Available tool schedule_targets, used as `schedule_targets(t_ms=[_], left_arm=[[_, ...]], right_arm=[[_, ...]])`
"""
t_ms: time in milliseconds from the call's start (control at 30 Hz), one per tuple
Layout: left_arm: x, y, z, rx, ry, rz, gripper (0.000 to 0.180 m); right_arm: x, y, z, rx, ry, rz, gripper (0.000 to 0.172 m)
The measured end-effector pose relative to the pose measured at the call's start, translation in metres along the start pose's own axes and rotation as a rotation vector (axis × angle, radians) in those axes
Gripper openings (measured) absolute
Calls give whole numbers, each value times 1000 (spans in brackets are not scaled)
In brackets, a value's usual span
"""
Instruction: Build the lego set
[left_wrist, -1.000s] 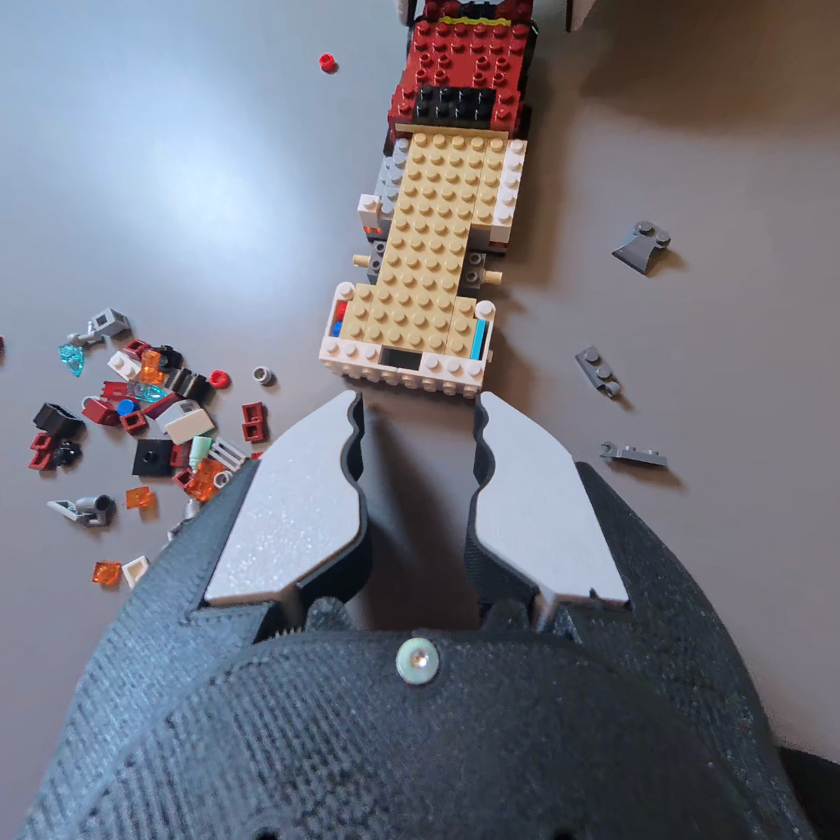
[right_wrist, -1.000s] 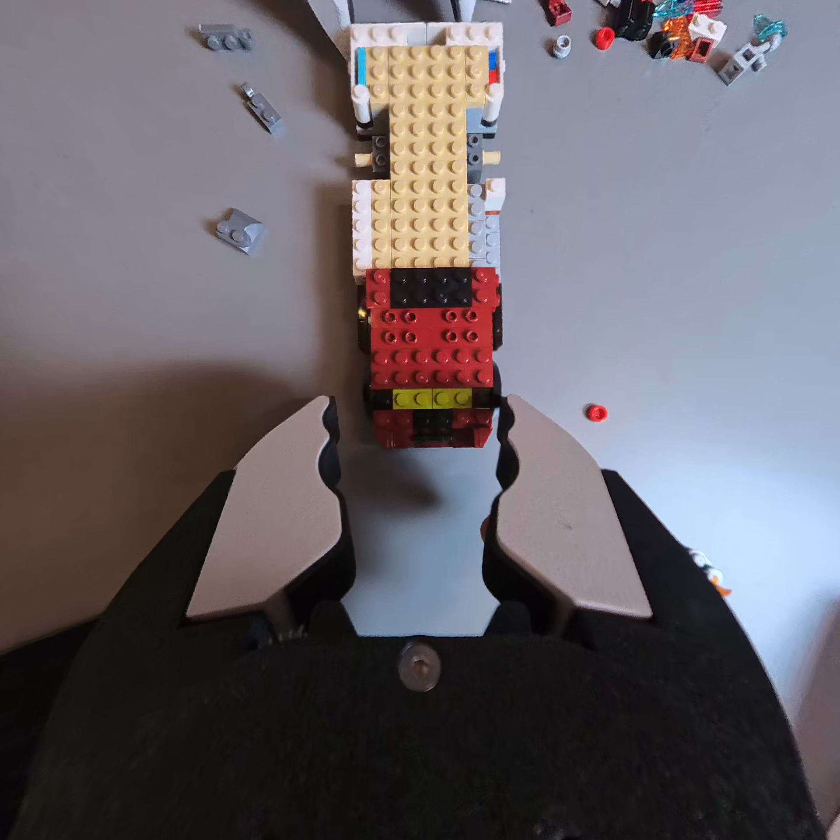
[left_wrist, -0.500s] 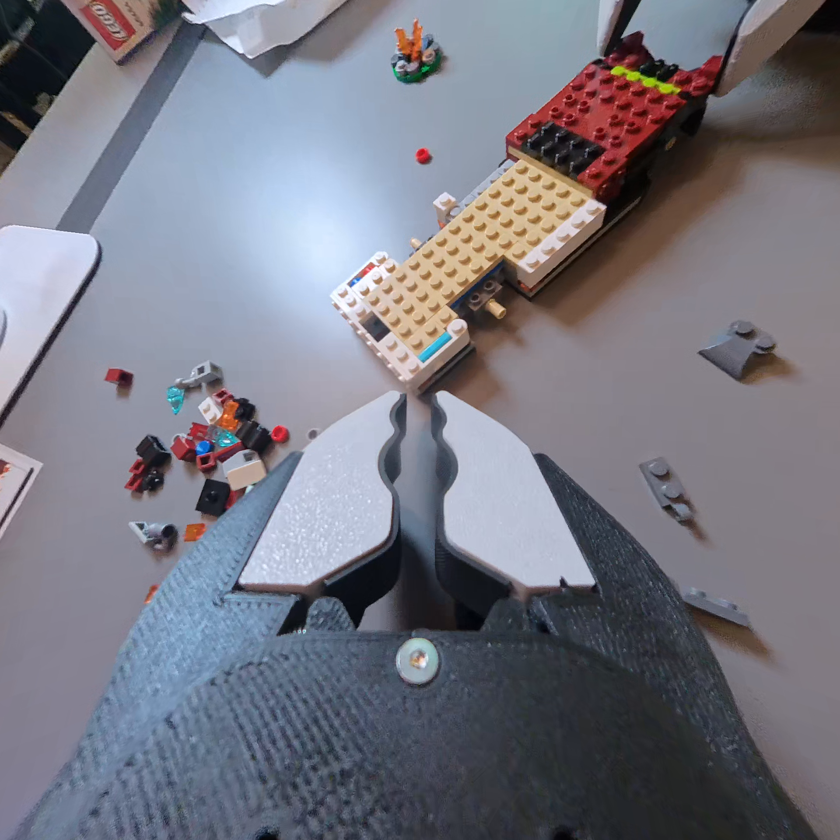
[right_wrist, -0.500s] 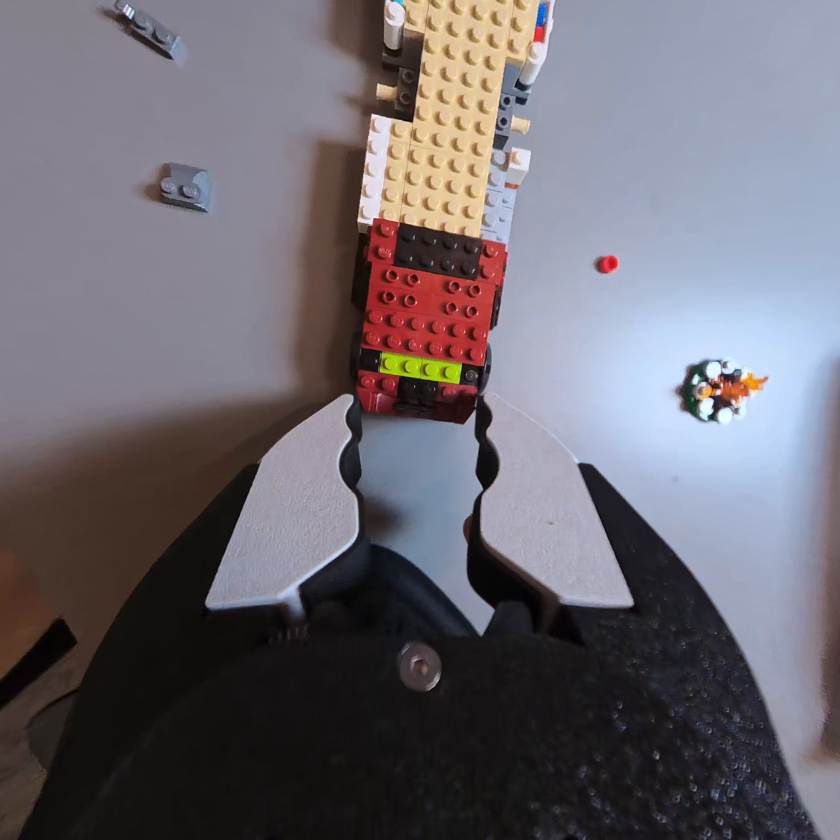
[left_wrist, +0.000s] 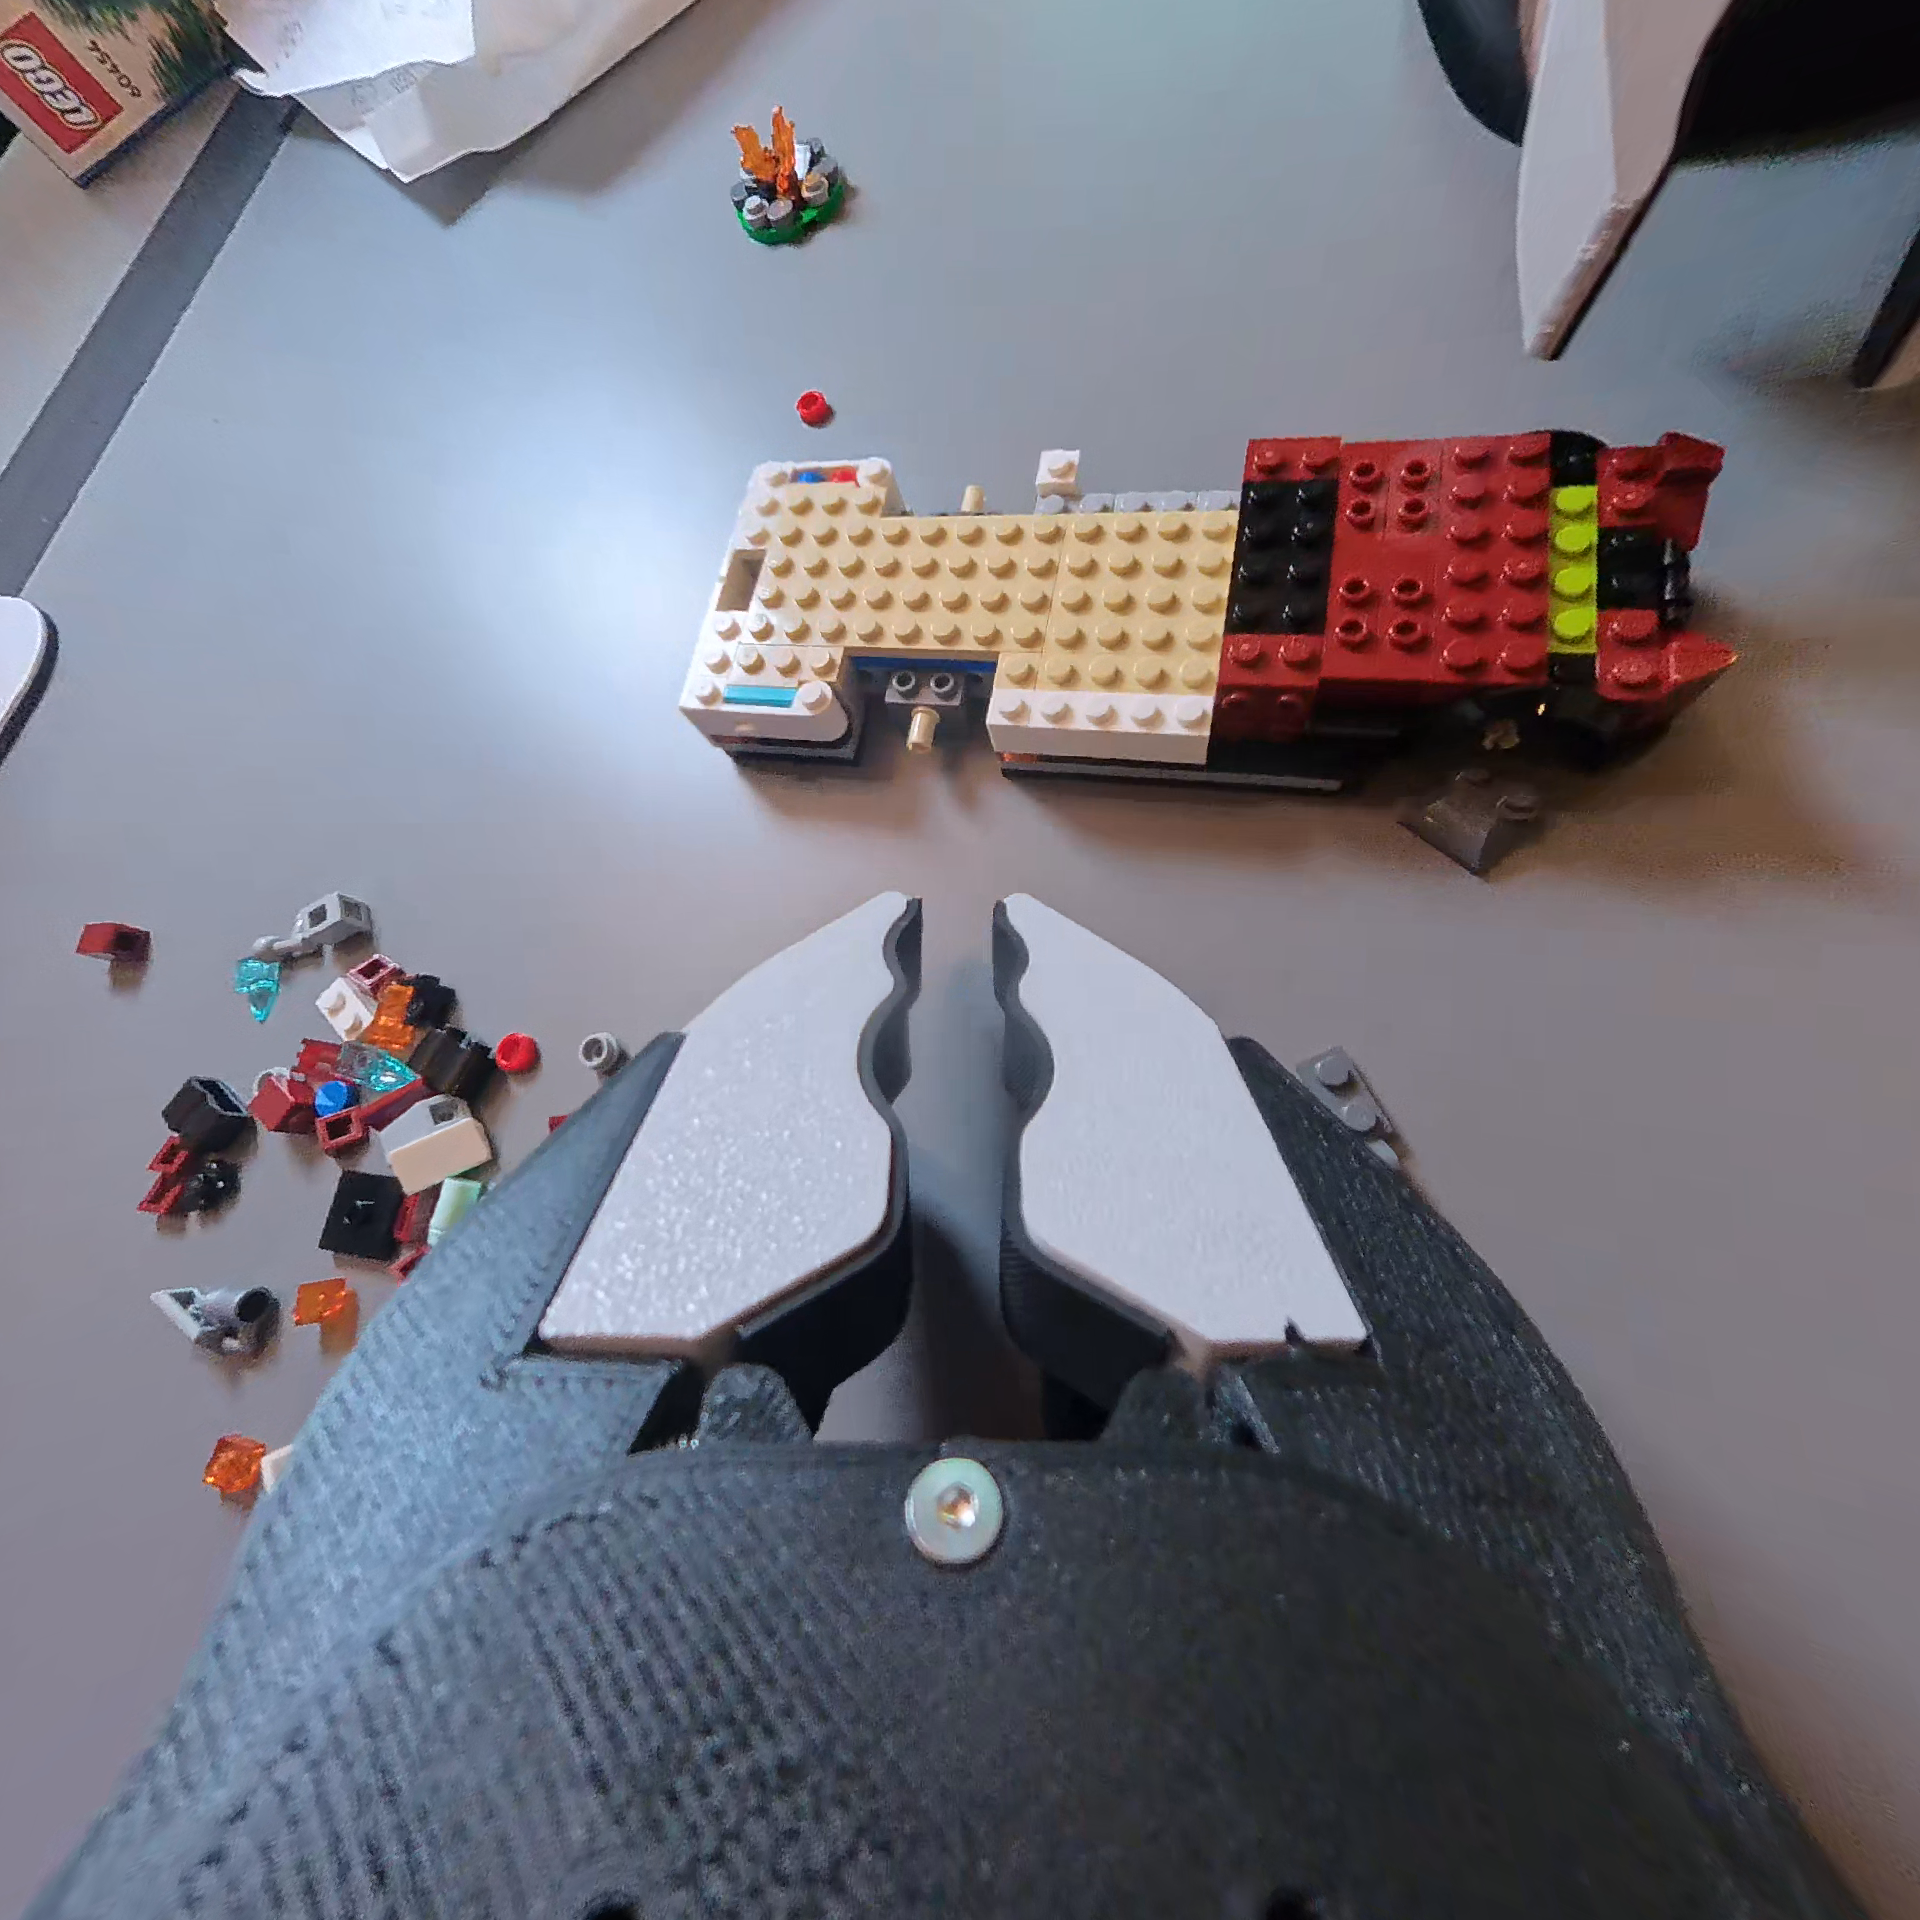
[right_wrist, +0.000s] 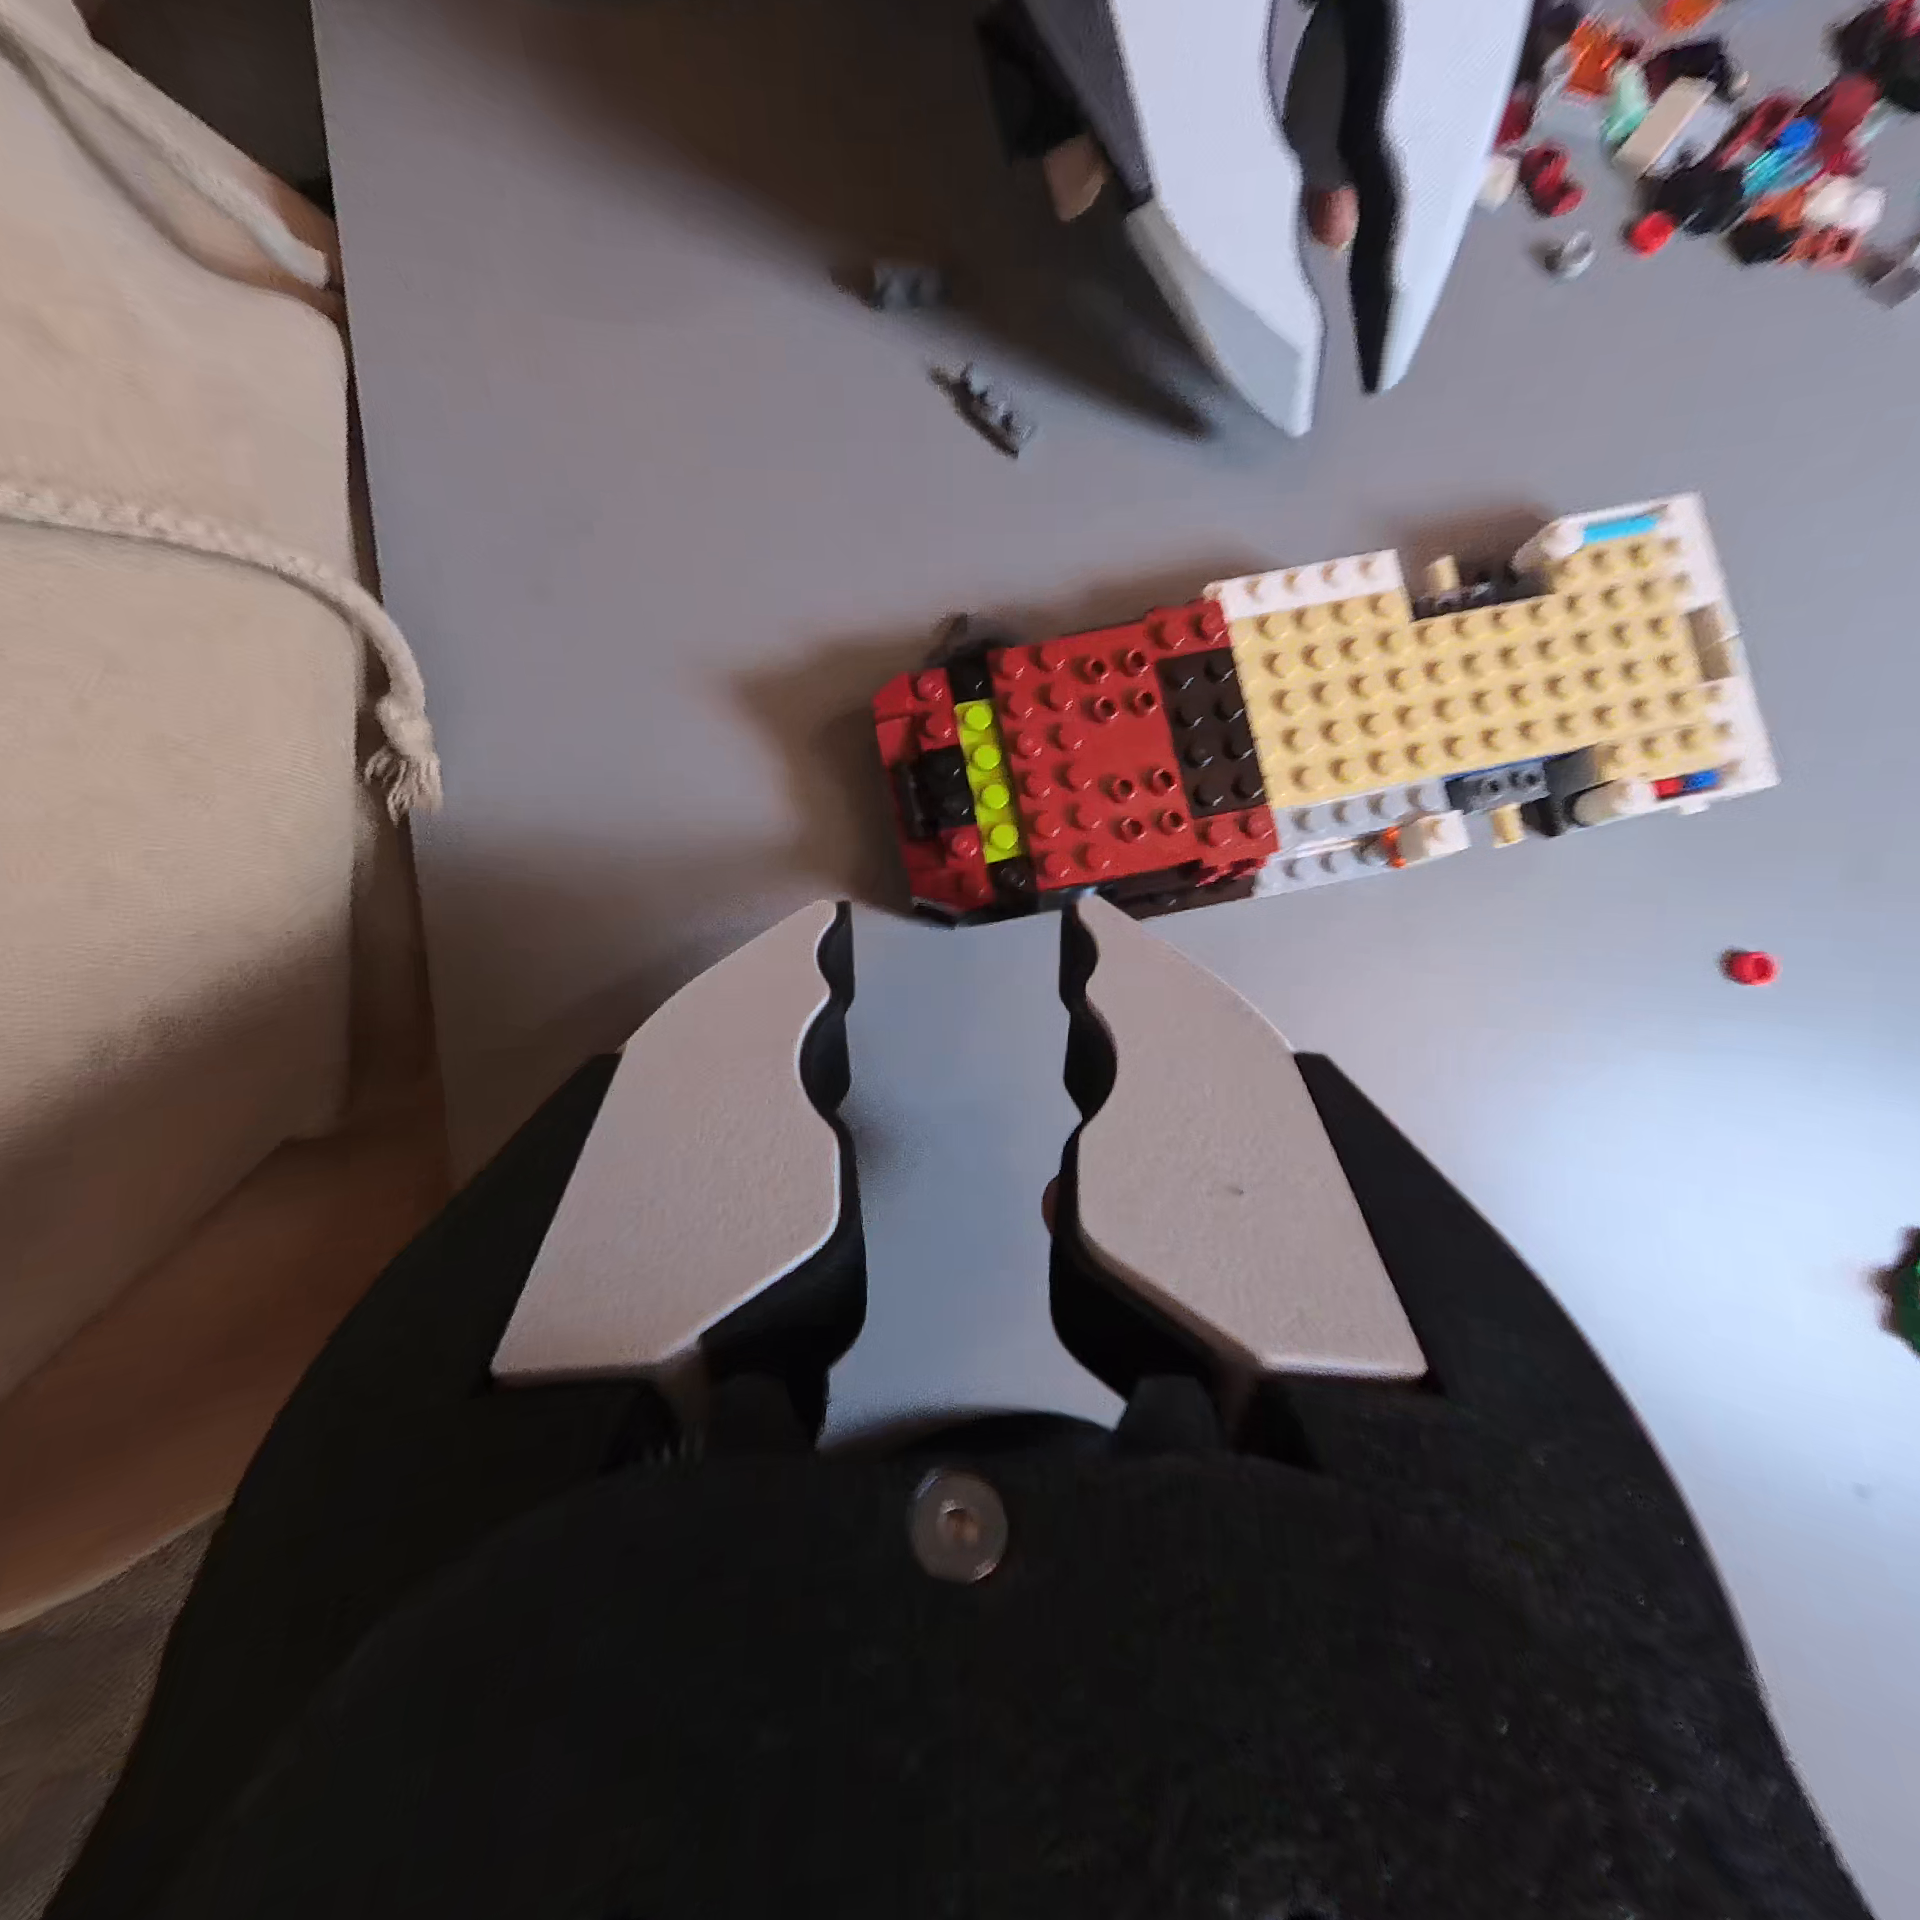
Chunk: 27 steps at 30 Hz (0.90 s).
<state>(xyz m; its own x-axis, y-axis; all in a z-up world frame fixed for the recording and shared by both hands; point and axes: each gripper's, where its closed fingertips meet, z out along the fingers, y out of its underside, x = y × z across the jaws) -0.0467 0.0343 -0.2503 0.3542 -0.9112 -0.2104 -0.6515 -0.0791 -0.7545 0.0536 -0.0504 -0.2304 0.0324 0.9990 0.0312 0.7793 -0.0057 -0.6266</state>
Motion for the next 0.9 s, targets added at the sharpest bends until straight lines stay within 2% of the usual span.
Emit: schedule_targets(t_ms=[167, 300, 433, 667, 900], left_arm=[[2, -2, -8, 23, 37, -10, 17], [5, 2, -7, 5, 39, 13, 17], [4, 5, -6, -7, 31, 30, 17], [-5, 6, -11, 8, 24, -37, 19], [-25, -15, -30, 163, -27, -158, 18]], right_arm=[[9, -24, 6, 58, 139, -132, 63], [21, -15, 21, -67, 199, -254, 66], [37, -10, 20, -115, 181, -282, 54], [81, -6, 22, -128, 150, -261, 46], [95, -13, 13, -81, 139, -205, 46]])
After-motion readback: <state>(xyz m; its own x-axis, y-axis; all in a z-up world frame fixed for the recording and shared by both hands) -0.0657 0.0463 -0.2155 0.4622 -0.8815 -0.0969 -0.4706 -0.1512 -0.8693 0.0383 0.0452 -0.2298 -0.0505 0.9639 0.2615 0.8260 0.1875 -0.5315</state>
